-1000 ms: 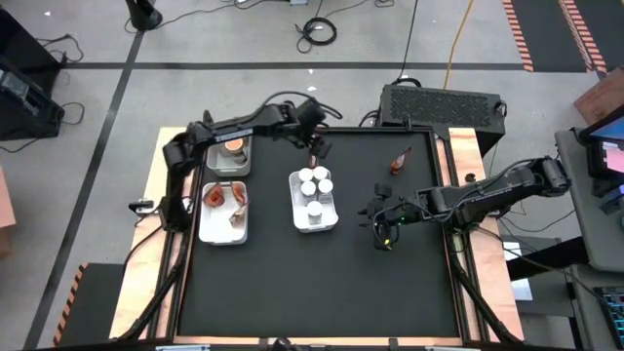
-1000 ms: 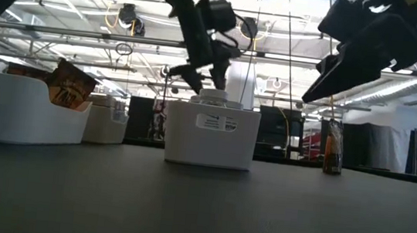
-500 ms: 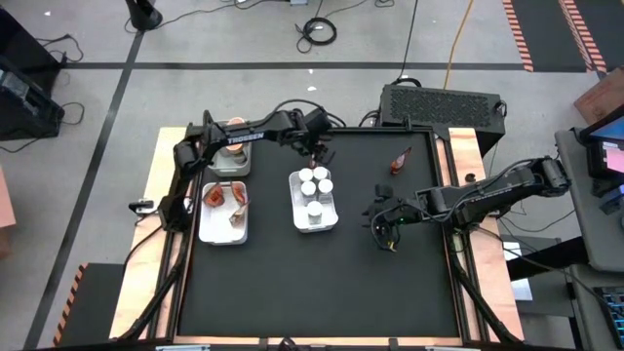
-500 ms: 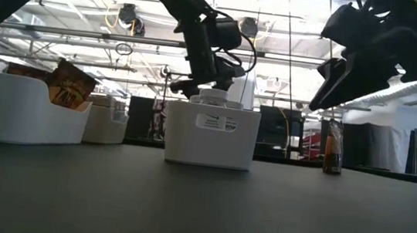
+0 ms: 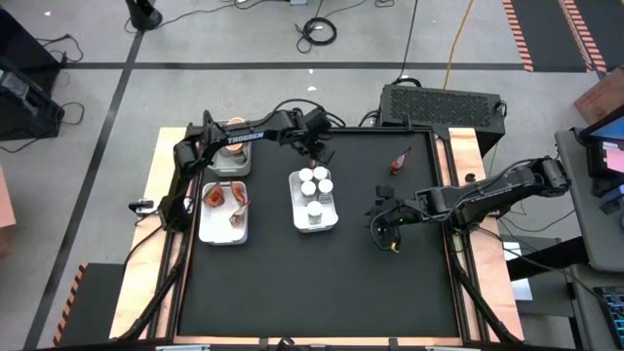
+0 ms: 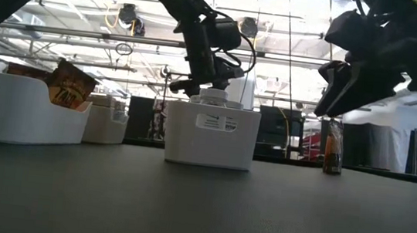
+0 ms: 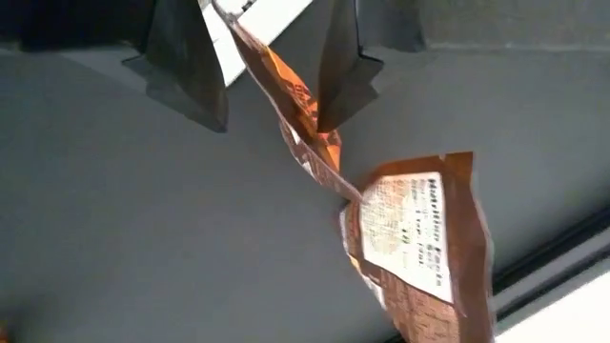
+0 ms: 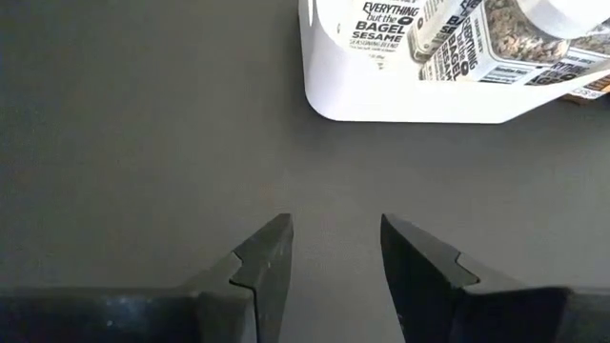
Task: Sort spices by type
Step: Put the orange seasoning pack into the left white bin
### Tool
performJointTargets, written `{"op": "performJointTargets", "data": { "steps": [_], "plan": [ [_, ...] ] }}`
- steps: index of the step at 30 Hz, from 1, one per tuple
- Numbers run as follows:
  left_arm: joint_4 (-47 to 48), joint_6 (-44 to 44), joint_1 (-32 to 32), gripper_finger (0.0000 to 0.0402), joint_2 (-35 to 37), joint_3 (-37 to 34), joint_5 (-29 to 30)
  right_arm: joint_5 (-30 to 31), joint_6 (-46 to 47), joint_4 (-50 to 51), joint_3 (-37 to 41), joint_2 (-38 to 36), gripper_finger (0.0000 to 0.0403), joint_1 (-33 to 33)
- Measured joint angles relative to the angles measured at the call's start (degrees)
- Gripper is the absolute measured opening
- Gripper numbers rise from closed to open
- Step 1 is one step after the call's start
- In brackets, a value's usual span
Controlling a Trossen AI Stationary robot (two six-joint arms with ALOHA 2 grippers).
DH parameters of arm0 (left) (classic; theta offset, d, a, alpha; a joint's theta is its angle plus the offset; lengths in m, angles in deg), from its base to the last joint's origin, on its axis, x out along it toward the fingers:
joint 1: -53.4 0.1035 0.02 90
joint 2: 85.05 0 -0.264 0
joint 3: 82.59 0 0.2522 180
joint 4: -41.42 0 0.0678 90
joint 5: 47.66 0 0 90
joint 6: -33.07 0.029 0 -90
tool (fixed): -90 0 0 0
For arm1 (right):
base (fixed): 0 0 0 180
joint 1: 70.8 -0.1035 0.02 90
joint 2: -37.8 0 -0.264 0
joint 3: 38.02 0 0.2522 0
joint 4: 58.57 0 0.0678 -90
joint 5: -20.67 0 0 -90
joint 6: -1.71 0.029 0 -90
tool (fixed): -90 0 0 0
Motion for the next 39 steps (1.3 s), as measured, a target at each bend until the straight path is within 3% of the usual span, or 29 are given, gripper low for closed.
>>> {"op": "performJointTargets", "data": {
  "steps": [6, 13, 18, 25, 32, 39],
  "plan": [
    [0.37, 1.41, 0.04, 0.0144, 0.00, 0.00, -0.67, 0.04, -1.02, 0.05, 0.00, 0.00, 0.0146, 0.01],
    [1.69, 4.54, 0.28, 0.0011, 0.03, 0.00, -0.64, 0.04, -1.22, 0.84, -0.02, 0.00, 0.0146, 0.01],
    [3.61, 6.33, 0.80, 0.0004, 0.41, 1.47, 2.02, 0.04, -1.22, 0.88, -0.02, 0.00, 0.0146, -0.01],
    [13.28, 16.36, 0.27, 0.0002, 2.06, 12.66, 6.19, 0.04, -1.22, 0.88, -0.02, 0.00, 0.0146, -0.01],
    [26.87, 33.45, -0.88, 0.0001, 8.76, 19.07, -0.60, 0.15, -0.80, -0.13, -0.07, 0.02, 0.0146, -0.01],
    [38.86, 30.59, -5.49, 0.0001, 20.53, 19.15, -1.11, 0.09, -0.08, -1.50, -0.07, 0.02, 0.0146, 0.01]
  ]
}}
